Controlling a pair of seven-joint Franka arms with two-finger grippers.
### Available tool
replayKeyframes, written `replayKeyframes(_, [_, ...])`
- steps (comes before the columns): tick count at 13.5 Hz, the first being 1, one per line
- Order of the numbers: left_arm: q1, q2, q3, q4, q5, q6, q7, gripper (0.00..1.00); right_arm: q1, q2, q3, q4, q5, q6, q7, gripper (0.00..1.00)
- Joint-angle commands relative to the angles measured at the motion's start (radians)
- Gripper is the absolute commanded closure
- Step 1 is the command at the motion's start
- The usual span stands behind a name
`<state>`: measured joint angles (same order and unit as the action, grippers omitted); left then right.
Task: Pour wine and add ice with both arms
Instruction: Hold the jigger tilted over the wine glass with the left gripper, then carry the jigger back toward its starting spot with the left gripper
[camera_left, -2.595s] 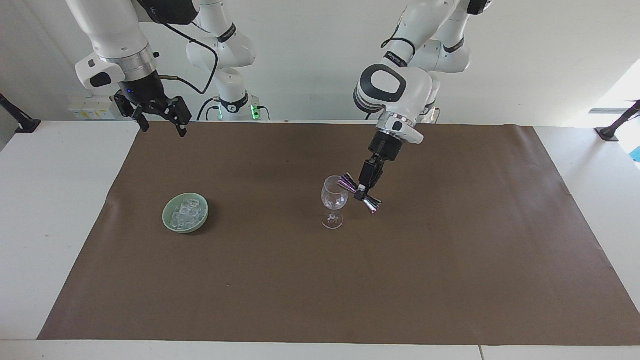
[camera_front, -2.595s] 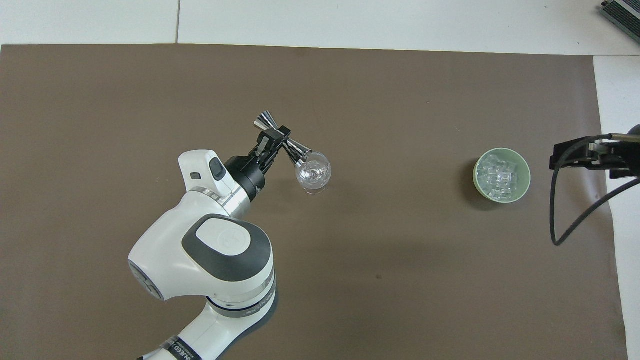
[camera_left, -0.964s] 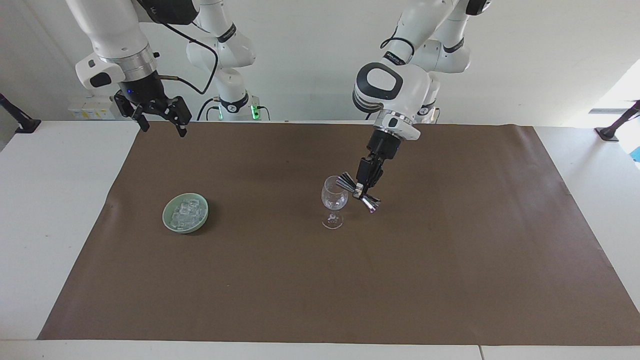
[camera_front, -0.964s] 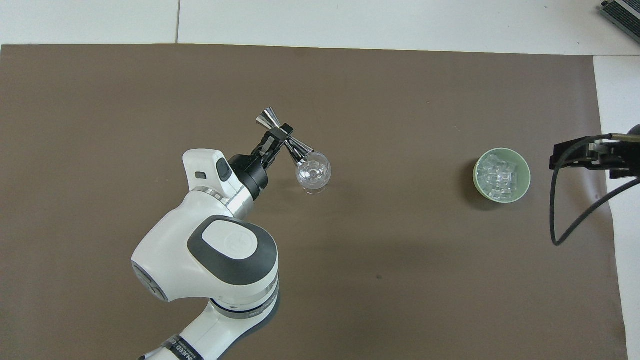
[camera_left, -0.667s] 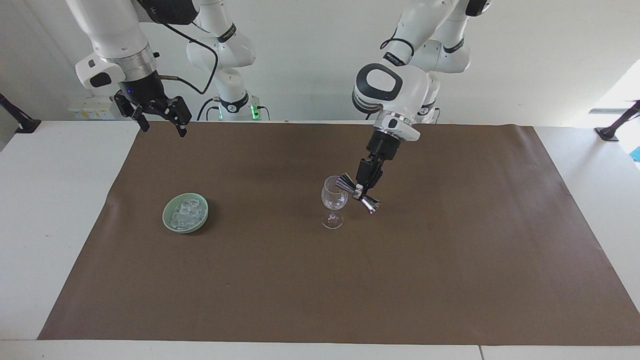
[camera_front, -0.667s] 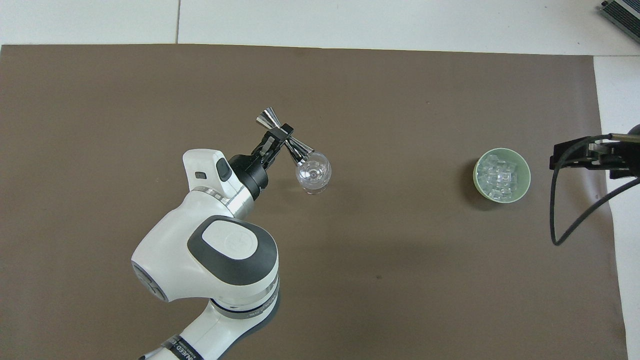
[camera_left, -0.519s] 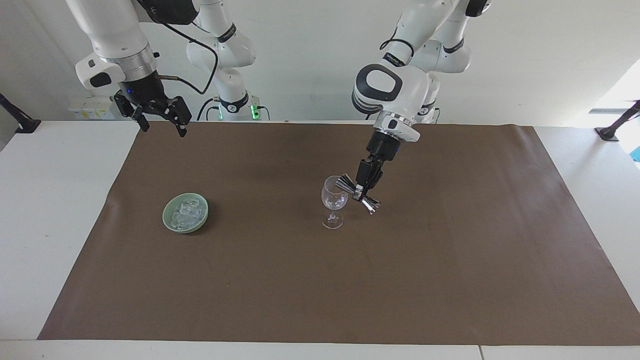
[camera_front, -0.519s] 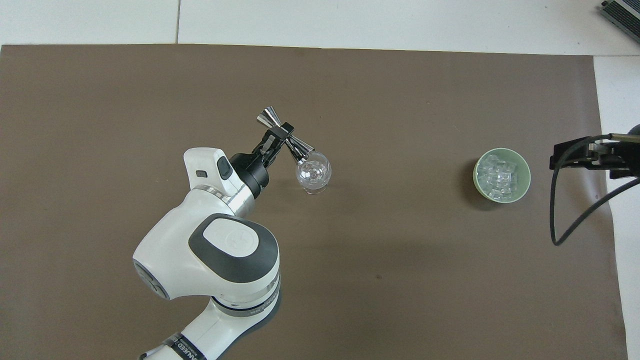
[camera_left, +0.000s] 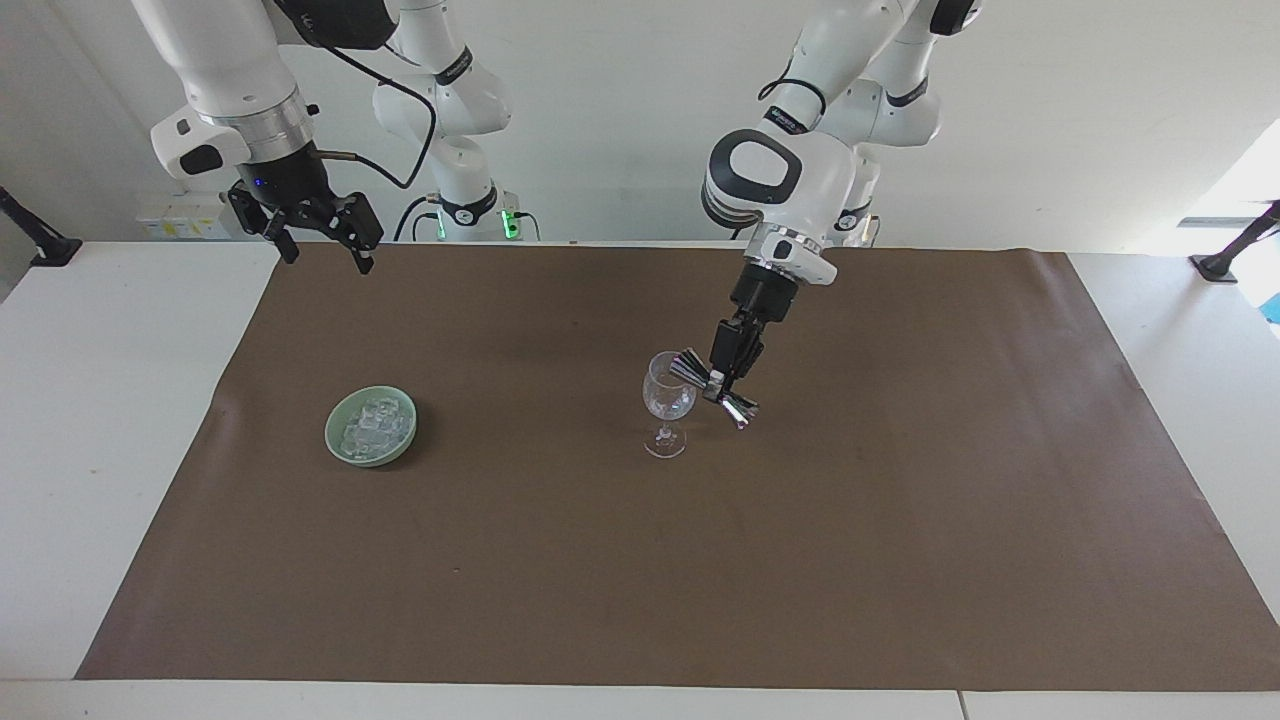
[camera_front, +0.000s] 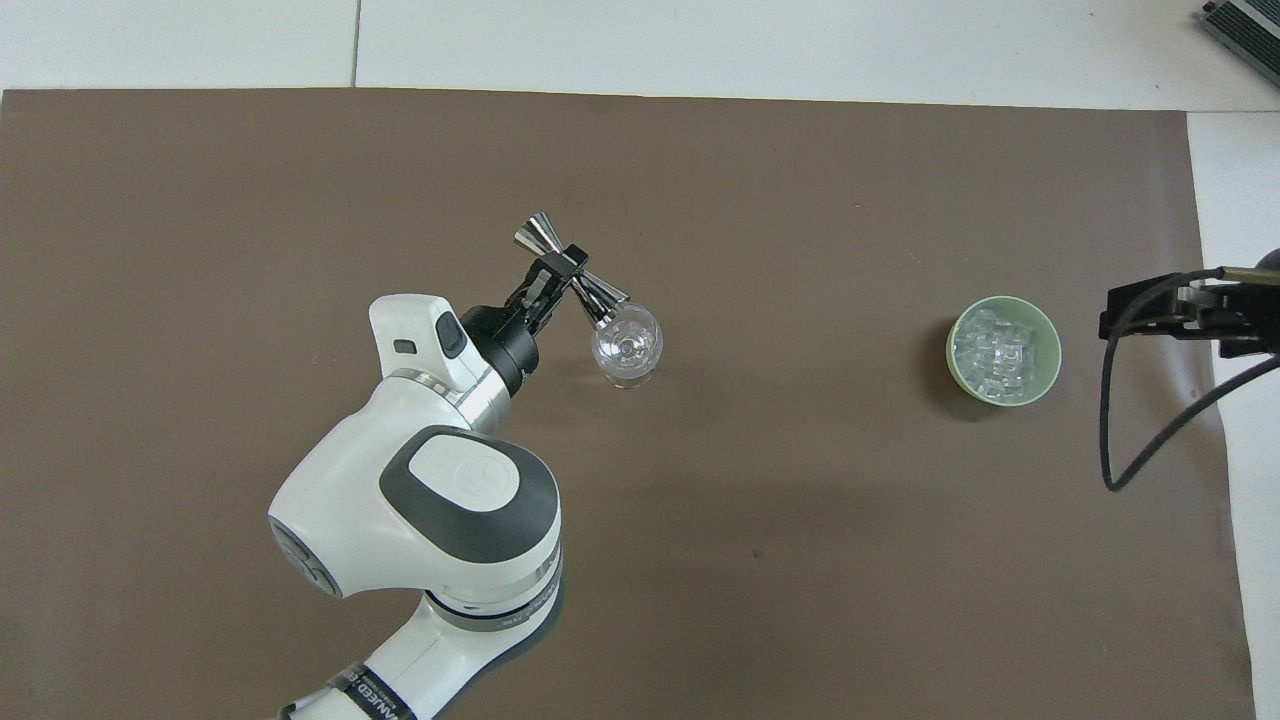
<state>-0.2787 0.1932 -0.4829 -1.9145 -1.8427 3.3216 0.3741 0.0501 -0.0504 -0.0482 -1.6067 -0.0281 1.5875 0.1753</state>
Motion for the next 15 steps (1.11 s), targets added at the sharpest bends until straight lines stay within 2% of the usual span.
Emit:
replayKeyframes(1, [-0.01, -0.014, 0.001, 0.014, -0.094, 0.033, 0.0, 1.0, 0.002, -0.019, -0.004, -0.019, -0.004, -0.006, -0.025, 0.0])
replayKeyframes(5, [0.009, -0.041, 0.0, 0.012, -0.216, 0.035, -0.001, 1.0, 0.002, -0.019, -0.004, -0.019, -0.004, -0.006, -0.026, 0.0])
replayKeyframes(8, [0.071, -0.052, -0.019, 0.012, -0.298, 0.029, -0.041, 1.0, 0.002, -0.019, -0.004, -0.021, -0.004, -0.006, -0.026, 0.0])
replayKeyframes(15, [0.141, -0.06, -0.02, 0.005, -0.34, 0.0, -0.242, 1.0, 0.002, -0.019, -0.004, -0.019, -0.004, -0.006, -0.026, 0.0])
